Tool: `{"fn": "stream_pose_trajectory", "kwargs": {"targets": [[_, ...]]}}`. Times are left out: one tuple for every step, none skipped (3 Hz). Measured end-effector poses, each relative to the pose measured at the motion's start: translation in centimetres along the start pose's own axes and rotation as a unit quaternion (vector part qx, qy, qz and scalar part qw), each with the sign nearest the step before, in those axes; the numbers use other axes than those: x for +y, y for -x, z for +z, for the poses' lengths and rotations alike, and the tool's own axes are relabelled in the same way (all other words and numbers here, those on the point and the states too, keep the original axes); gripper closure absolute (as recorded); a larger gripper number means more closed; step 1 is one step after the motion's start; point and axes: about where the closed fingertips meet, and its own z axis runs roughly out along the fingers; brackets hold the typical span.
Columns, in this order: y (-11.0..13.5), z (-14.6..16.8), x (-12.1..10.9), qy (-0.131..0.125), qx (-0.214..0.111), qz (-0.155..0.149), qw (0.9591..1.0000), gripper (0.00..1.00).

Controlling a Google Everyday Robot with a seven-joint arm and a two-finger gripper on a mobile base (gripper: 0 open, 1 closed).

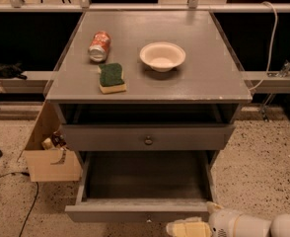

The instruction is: Close middle drawer

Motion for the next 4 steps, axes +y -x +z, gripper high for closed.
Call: {"fn": "stream_pose_trajectory", "kwargs": {"targets": [[0.0,0.1,0.0,0.001,0.001,0.001,1.0,0.0],[-1.1,1.5,0.3,0.0,0.012,0.0,0.9999,0.0],[-3.6,3.3,0.1,-0.003,0.035,0.01,0.9993,0.0],[-5.9,4.9,-0.1,-0.009,0.056,0.019,0.9982,0.0]]}}
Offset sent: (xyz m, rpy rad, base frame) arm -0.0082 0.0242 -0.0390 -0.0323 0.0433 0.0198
